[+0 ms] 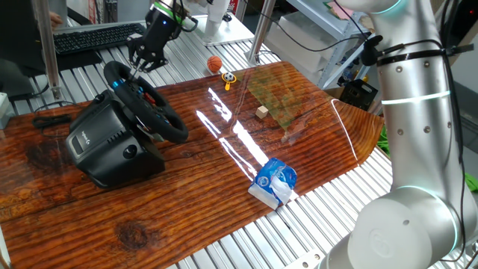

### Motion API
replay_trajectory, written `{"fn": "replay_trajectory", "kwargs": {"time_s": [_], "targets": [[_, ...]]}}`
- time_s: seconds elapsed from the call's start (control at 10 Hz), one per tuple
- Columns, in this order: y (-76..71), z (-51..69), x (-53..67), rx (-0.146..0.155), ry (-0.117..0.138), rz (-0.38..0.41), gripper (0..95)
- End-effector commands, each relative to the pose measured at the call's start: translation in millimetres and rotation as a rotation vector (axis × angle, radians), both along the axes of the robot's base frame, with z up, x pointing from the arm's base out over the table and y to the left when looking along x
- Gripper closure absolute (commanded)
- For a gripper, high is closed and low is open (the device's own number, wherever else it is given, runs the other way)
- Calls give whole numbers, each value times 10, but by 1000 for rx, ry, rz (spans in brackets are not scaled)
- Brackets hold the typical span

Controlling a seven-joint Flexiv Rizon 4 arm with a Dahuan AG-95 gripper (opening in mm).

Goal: Rotate the steering wheel 90 degrees clockwise

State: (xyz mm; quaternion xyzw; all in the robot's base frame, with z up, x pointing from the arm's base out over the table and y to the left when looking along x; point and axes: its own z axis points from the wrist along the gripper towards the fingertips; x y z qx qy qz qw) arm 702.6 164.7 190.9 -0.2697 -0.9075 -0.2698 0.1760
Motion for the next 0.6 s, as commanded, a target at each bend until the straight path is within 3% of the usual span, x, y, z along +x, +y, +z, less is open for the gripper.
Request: {"fn": "replay_trajectory", "kwargs": {"time_s": [0.1,0.6], "targets": [[-2,-4,18,-4,0,-1,950],[15,-51,5,-32,-24,17,950]]}}
